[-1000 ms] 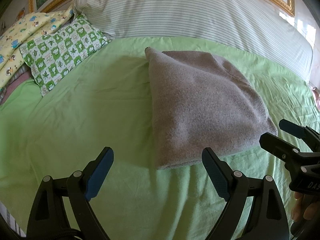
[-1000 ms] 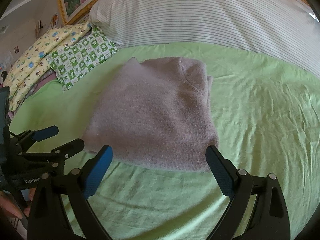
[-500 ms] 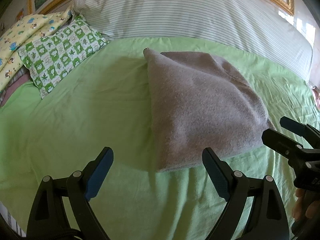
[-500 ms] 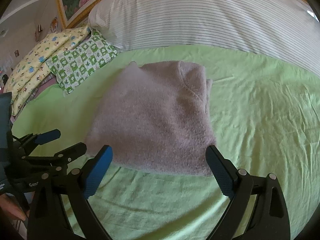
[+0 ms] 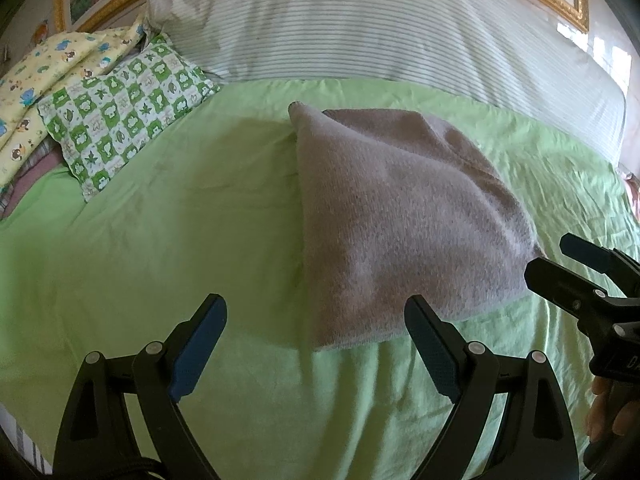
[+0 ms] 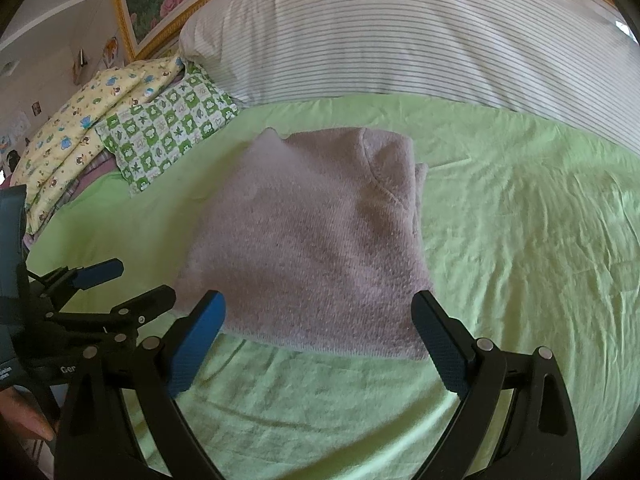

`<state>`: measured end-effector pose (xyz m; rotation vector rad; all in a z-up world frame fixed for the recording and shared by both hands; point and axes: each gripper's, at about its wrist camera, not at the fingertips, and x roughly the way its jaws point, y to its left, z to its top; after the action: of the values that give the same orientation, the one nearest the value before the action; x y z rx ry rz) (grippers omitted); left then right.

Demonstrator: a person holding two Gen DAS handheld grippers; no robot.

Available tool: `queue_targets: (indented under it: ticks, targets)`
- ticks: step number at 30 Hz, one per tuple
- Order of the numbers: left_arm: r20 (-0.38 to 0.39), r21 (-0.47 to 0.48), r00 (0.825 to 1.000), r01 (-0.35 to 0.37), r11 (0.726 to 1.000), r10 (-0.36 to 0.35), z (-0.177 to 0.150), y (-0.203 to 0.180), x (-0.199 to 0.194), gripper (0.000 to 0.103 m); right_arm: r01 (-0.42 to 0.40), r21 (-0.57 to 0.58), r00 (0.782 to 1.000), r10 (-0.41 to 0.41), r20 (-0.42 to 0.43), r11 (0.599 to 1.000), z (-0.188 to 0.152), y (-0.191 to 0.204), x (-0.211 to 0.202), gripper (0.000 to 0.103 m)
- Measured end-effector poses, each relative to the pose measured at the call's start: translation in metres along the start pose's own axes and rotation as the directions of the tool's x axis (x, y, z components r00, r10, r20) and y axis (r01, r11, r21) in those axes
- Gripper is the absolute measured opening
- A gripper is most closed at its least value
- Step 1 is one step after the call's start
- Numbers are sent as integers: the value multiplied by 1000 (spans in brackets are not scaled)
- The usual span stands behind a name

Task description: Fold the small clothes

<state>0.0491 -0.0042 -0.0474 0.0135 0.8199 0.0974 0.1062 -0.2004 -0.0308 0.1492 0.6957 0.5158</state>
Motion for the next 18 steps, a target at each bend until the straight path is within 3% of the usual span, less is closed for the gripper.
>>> queue_targets:
  ticks: [18]
  targets:
    - [13, 4, 1000, -7, 1000, 7, 7, -6, -4, 91, -8, 15, 1000, 7, 24, 1000, 9, -10, -7, 94]
